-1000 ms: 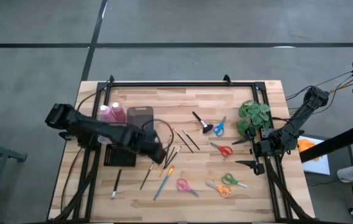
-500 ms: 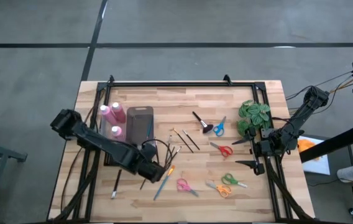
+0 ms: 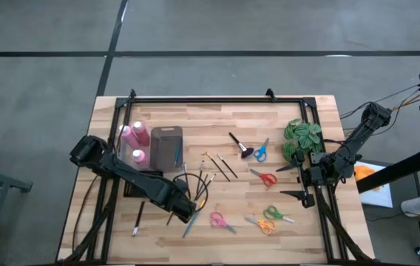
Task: Pick & Place Paint Supplies
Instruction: Put the black brush into the black bin
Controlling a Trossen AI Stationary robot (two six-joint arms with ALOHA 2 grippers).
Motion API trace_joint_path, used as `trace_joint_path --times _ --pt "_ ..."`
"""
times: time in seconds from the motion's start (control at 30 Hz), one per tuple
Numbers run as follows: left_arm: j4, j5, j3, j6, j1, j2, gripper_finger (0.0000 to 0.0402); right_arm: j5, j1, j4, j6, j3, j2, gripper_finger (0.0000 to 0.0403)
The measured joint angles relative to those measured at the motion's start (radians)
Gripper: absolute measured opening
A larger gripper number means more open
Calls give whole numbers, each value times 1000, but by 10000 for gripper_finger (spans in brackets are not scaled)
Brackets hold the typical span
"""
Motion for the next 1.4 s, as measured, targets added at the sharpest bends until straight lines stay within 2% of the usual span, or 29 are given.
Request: trace_joint_path --times 0.47,0.97,1.1,1.4 --pt "186 6 -137 11 -1 6 170 0 0 0 1 0 0 341" --pt "192 14 -156 12 0 6 165 0 0 0 1 0 0 341" --pt "192 14 -156 12 0 6 138 0 0 0 1 0 0 341" --pt "192 13 -156 11 0 6 34 0 0 0 0 0 0 341"
